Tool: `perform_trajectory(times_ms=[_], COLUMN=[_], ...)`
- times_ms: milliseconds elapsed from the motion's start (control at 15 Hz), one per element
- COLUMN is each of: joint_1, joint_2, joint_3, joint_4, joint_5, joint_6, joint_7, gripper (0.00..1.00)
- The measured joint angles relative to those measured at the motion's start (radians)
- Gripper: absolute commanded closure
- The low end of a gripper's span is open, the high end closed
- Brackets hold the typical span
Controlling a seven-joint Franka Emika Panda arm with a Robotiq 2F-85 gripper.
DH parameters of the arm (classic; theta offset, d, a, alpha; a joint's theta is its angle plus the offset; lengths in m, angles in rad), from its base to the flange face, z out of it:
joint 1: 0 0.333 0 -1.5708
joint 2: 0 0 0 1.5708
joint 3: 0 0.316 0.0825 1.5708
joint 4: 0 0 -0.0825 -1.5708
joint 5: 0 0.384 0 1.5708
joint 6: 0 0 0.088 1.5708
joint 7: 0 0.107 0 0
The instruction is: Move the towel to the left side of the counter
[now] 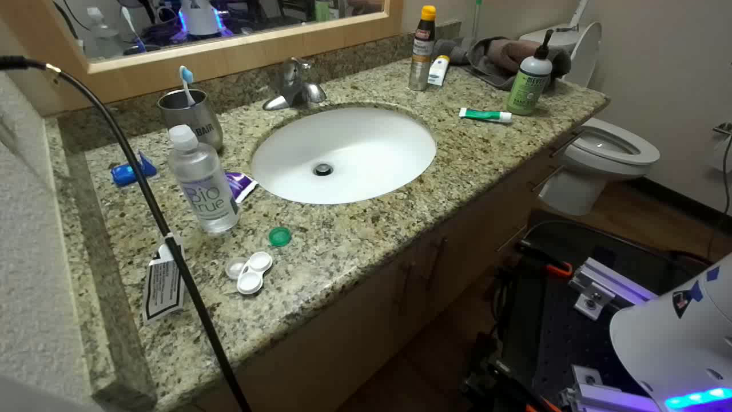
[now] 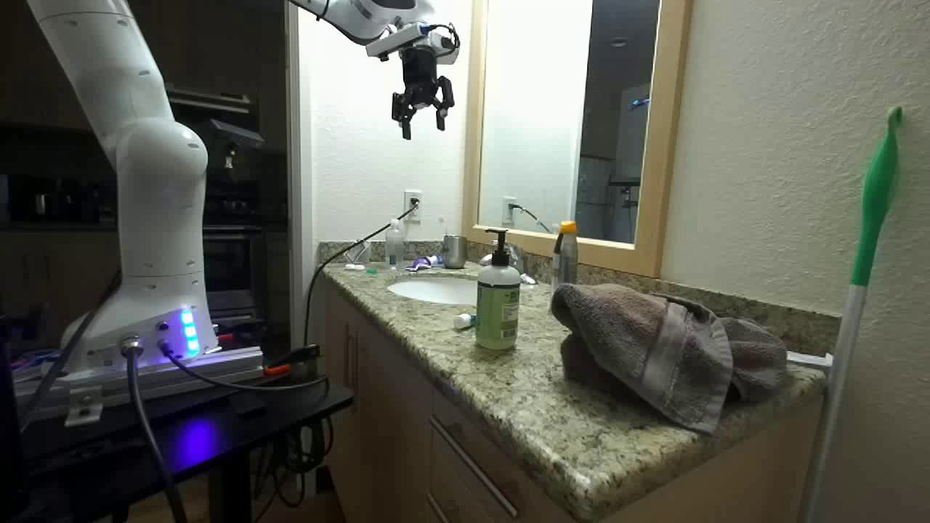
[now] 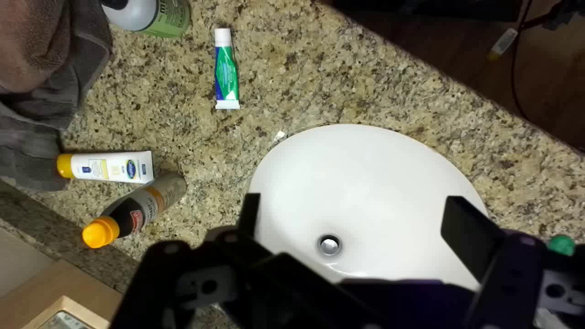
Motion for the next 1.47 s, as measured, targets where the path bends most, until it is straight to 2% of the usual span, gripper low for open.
perform_trajectory(times_ms=[200,333,667,867,1000,1200,1333,1467], joint_1=[-0.001,-0.017,-0.135,-0.188,-0.194,-0.193,-0.197,-0.222], joint_2=[0.000,0.000,0.006,0.019,0.019,0.034,0.103,0.215], joint_3=[-0.003,-0.032,-0.197,-0.293,-0.305,-0.275,-0.284,-0.325], joint_4=[0.000,0.000,-0.003,0.000,0.001,0.002,0.044,0.129], joint_5=[0.003,0.005,0.007,0.071,0.087,0.054,0.069,0.127], joint_6=[0.000,0.003,0.051,0.088,0.090,0.089,0.091,0.090], joint_7=[0.005,0.032,0.060,0.058,0.059,0.093,0.171,0.194], gripper=[0.00,0.00,0.00,0.00,0.00,0.00,0.00,0.00])
